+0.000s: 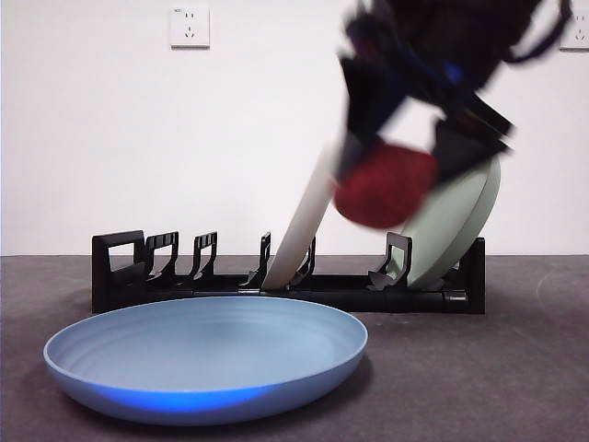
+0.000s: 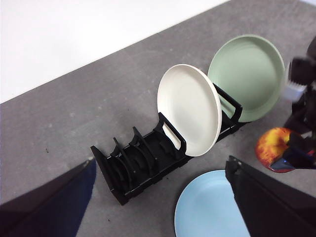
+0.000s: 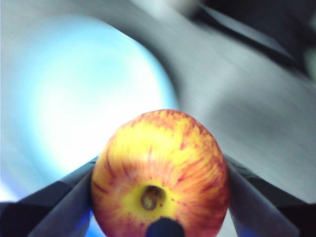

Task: Take the blue plate from the plate rack,put the plate on the table,take the apple from the table,put the apple in the plate

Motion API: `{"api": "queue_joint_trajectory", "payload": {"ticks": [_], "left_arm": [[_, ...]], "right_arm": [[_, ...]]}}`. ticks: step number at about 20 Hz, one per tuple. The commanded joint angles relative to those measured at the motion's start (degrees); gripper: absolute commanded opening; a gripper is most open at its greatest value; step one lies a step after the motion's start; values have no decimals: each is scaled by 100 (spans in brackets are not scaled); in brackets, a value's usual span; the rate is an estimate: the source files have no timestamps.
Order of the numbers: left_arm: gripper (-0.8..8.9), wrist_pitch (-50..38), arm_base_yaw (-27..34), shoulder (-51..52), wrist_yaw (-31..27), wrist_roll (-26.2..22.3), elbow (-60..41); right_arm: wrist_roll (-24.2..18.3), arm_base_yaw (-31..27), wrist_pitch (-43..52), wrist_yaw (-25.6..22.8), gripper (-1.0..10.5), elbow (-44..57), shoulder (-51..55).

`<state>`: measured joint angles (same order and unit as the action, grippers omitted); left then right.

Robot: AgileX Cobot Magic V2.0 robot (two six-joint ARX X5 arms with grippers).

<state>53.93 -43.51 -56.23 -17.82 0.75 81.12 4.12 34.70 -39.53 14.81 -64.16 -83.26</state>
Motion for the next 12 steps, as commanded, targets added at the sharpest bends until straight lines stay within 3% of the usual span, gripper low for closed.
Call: {"api": "queue_joint_trajectory", "payload": {"ticks": [1,4,7,12], "left_arm": [[439,-199,87,-133,13,-256,-15],[438,-284,293,-258,28,-365,-15],[438,-282,514,-260,31,-385,-15],[438,-162,881,-260,39,-402,-15]], "right_arm": [[48,291,90,146,-12,-262,-79],[59,815,498,66,-13,-452,-304],[94,1290,741,-463,-12,-503,-710],[83,1749,820,-732,-12,-678,-1676]]}}
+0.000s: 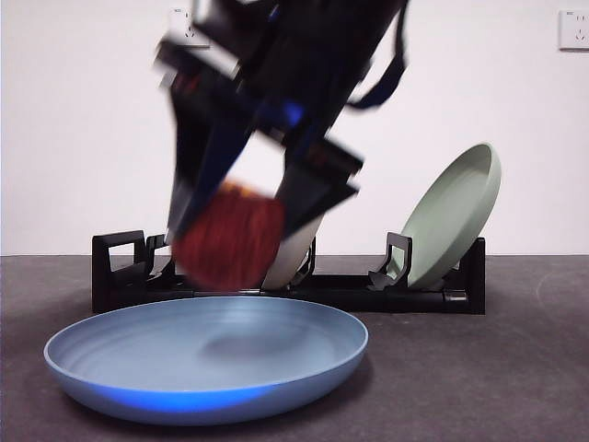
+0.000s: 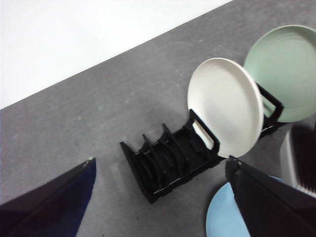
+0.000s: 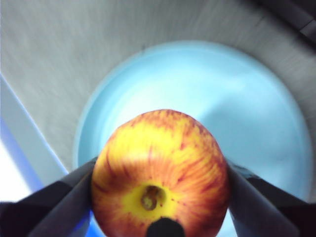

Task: Take the blue plate from the plate rack,put the plate on the table,take the apple from the table,put the apple in the plate

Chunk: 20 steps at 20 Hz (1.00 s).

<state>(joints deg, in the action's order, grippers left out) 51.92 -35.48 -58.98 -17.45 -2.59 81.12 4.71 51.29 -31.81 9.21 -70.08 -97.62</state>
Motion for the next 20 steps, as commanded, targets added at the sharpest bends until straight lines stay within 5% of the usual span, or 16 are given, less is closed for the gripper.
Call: {"api": "queue_joint_trajectory", "payload": {"ticks": [1,5,10,20], "left_arm": [[438,70,118,15,4,-68,-15],[438,284,251,15,4,-68,-15],[438,389,297,15,208,-63,-15],[438,457,297,15,297,-52,-15]], "right_arm": [[11,140,48,-273,-12,-103,-382],[9,216,-22,-345,46,-103,-697],[11,205,-92,-361,452,-103,-706],[-13,208,-127,-361,577,-138,-697]]}}
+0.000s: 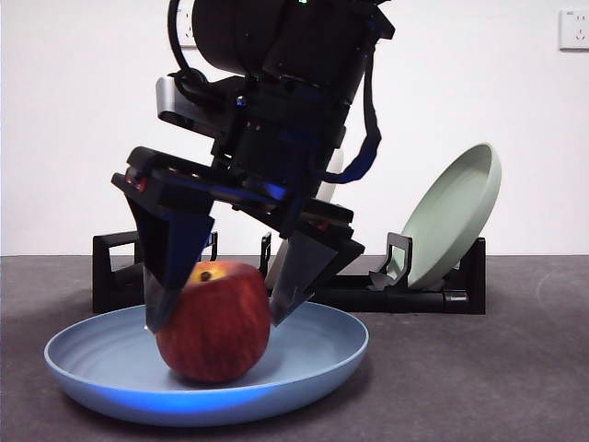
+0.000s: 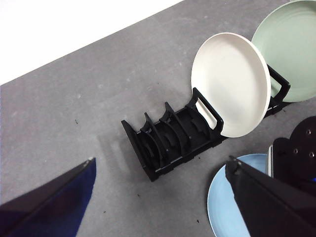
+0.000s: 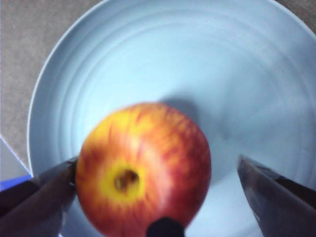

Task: Take the blue plate from the plate rack,put the plate on the table,take the apple from the table,put the apple in the plate

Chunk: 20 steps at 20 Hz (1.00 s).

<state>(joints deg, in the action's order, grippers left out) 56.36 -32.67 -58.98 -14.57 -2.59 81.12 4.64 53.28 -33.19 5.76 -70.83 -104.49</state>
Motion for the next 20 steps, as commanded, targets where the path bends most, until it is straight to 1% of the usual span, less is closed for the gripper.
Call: {"api": "queue_joint_trajectory", "payload": {"ticks": [1,7,9,12,14,16,17,18,19,20], "left_arm": [[438,26,15,15,9,-50,-15],[438,28,15,15,35,-48,-15],[438,2,15,15,197,-42,-15],[436,-127,15,15,535,-42,-15],[435,-208,15,15,721,-44,-15],[429,-251,15,13,901,-44,-15],[409,-256,15,13,960,-46,-15],[341,-258,15,13,1102,-50,-15],[244,-262,15,13,1233,-68,-15],[116,-269,15,13,1344,-83,-15]], "right_arm": [[-11,4,7,-17,576,-92,7],[-31,-50,-442,-85,567,-560,448],[-127,-76,-623,-282,566,-717,686],[-234,-162,-826,-713,562,-831,1156],[-273,-260,-911,-874,550,-831,1502],[-286,-385,-1043,-916,461,-831,1873],[-286,-452,-1099,-914,414,-831,2031],[-295,-573,-1213,-914,326,-831,2297],[-339,-697,-1318,-911,222,-831,2549],[-426,-839,-1419,-911,95,-831,2813]]}}
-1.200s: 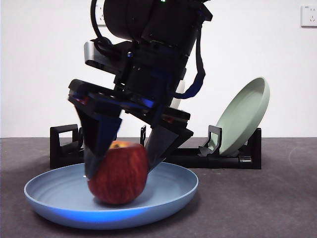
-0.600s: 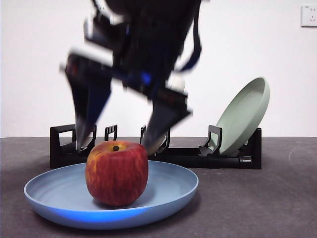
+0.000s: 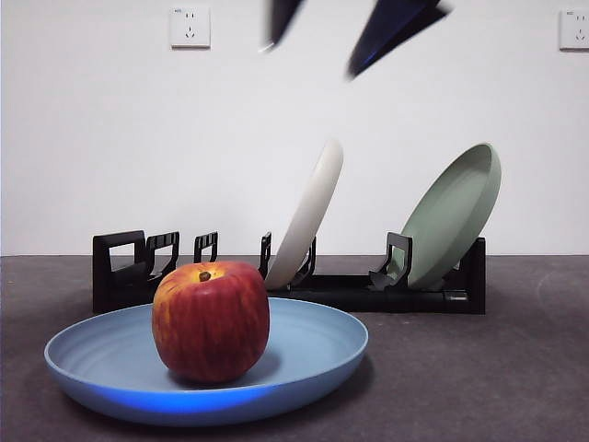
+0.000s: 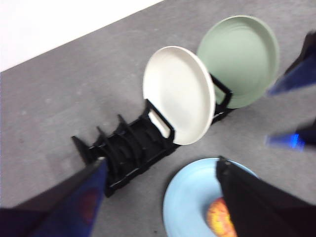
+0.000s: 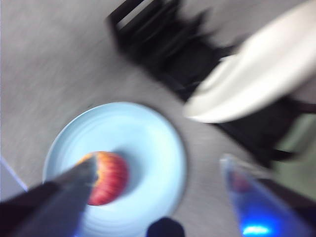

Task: Take the blue plate from the plate rack,put the plate on the table,take the apple from the table,put the apple in the plate

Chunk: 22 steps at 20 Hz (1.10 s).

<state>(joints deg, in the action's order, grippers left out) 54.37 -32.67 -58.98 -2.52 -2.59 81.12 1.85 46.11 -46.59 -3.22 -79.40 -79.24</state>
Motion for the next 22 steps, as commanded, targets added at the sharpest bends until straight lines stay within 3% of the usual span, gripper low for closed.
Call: {"api": "queue_joint_trajectory", "payload": {"ticks": [1,8,12,15,19,22], "left_arm": [[16,-72,15,13,164,-116,-15],[-9,-264,15,31,446,-195,-166],[-9,-1038,20,243,448,-92,-1163],[-9,-1958,20,640,437,203,-2350],[-9,-2997,20,1294,444,470,-3456],[-3,-2806,2,1338,437,621,-3403]], "right_arm": [[-216,-225,-160,-13,-9,26,490],[-431,-778,-273,31,-12,282,1510],[-383,-1023,70,79,-12,1235,2052],[-219,-1235,739,476,-12,2269,2649],[-155,-1268,1010,407,-11,2911,3134],[87,-1268,1016,437,-10,2911,3141]]}}
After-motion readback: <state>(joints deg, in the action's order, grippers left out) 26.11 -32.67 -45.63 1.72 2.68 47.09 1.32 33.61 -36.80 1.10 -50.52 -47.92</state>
